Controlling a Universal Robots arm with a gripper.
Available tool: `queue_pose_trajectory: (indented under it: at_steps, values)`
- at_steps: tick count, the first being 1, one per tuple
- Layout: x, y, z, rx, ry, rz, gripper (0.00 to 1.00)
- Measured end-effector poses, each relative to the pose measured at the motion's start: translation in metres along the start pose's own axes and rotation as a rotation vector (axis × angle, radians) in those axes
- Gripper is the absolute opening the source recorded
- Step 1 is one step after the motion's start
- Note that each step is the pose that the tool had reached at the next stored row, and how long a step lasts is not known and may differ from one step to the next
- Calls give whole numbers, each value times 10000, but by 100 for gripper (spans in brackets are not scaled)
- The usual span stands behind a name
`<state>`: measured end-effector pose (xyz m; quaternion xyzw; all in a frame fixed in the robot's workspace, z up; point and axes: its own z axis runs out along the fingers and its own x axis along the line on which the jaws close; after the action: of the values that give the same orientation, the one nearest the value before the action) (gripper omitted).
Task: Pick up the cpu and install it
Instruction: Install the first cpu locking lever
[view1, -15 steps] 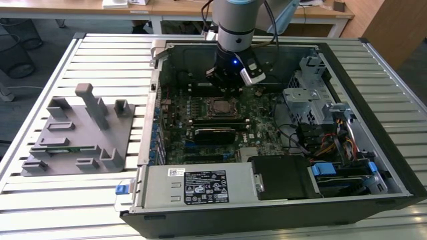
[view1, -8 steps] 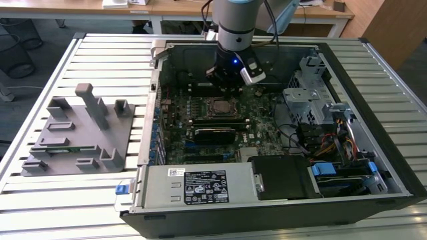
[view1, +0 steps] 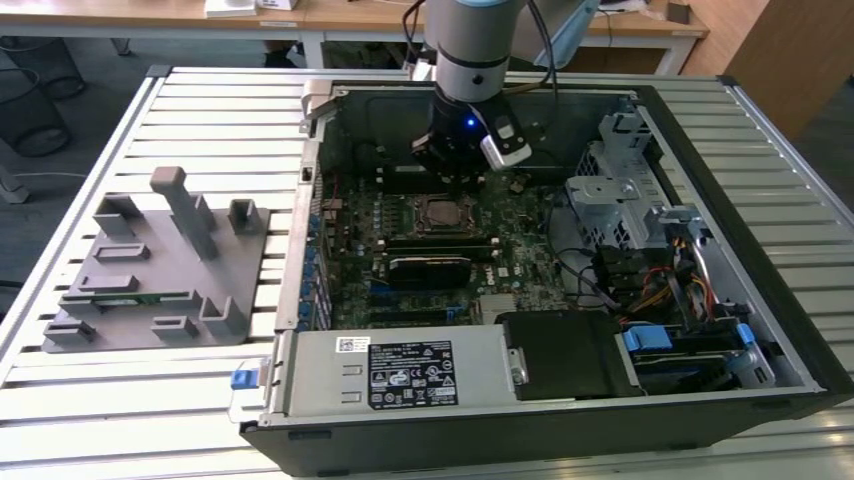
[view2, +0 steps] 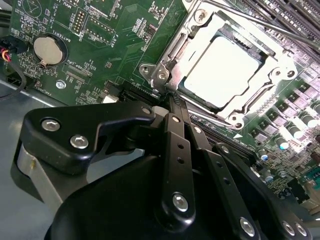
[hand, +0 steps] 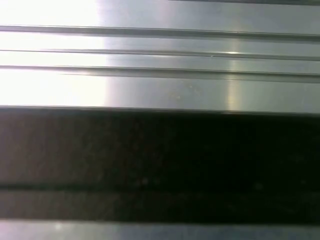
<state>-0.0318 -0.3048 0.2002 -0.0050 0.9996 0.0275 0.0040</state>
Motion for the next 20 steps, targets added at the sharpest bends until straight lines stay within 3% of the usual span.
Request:
queue_pose_trajectory:
  at_steps: [9,20]
  values:
    - [0,-2,35,8,-1,-1,11]
    - [0,0,7,8,7,0,11]
